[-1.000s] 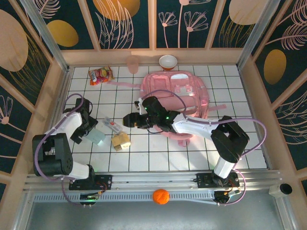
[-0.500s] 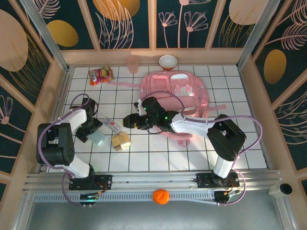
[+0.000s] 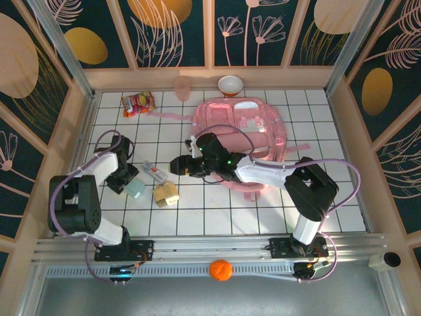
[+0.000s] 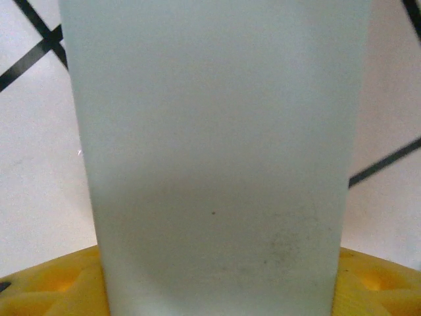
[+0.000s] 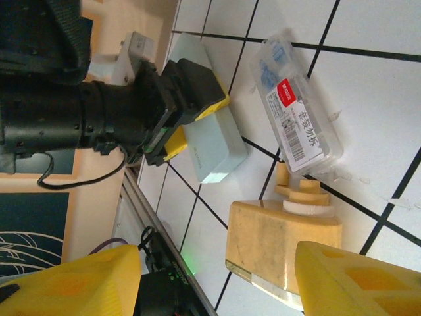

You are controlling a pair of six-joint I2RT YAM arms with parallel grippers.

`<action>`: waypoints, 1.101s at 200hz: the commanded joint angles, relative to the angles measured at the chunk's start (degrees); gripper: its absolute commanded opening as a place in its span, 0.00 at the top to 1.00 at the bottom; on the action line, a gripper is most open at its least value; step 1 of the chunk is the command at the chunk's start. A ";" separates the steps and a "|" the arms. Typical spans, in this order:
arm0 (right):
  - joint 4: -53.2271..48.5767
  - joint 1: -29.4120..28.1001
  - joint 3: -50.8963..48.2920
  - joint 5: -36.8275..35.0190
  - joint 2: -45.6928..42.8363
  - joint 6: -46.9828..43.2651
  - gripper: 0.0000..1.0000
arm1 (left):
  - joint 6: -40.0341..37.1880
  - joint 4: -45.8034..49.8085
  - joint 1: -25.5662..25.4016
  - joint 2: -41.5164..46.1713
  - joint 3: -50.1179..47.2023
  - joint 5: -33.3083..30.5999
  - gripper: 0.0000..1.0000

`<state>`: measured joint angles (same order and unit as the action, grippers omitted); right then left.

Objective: Pack books, pencil case, and school supplies into a backpack

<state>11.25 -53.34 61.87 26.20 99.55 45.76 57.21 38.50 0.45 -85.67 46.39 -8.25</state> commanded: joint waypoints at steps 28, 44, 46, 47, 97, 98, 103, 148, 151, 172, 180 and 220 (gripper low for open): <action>18.26 -0.60 -8.79 -2.10 -5.97 4.52 0.38 | 6.90 -0.11 -0.36 12.19 -3.42 10.71 0.46; 23.06 -2.06 -10.48 -2.85 -5.73 6.81 0.39 | 8.53 -0.60 -0.45 14.97 -3.75 13.30 0.46; 23.81 -2.35 -10.52 -3.00 -5.63 7.04 0.39 | 8.62 -0.61 -0.45 15.30 -3.76 13.53 0.46; 24.12 -2.45 -10.58 -3.08 -5.61 7.14 0.39 | 8.66 -0.57 -0.45 15.42 -3.72 13.57 0.46; 29.81 -6.85 -9.12 -7.12 0.64 12.51 0.38 | 10.92 -0.43 -0.45 19.79 -2.86 18.17 0.46; 29.85 -6.90 -9.04 -7.08 0.82 12.56 0.38 | 10.91 -0.44 -0.45 19.81 -2.87 18.26 0.46; 29.69 -7.15 -8.65 -7.11 1.62 12.44 0.38 | 11.12 -0.44 -0.45 19.96 -2.83 18.74 0.47; 28.90 -8.53 -3.32 -4.79 8.04 12.14 0.38 | 12.99 -1.27 -0.45 21.47 -2.79 21.61 0.47; 28.65 -8.54 -2.97 -4.63 8.26 12.02 0.38 | 13.10 -1.43 -0.45 21.55 -2.79 21.87 0.47; 26.41 -8.23 -0.79 -3.81 9.72 11.78 0.38 | 14.07 -2.10 -0.45 21.77 -2.62 23.42 0.47; 26.40 -8.06 -0.21 -3.38 10.26 11.83 0.38 | 14.45 -2.24 -0.45 21.86 -2.62 23.90 0.47; 27.34 -7.22 2.41 -2.03 12.94 12.56 0.40 | 15.66 -3.59 -0.45 22.29 -2.88 25.63 0.47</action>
<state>37.15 -61.25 61.65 22.65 110.24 57.58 70.81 36.18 0.21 -64.69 43.22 14.59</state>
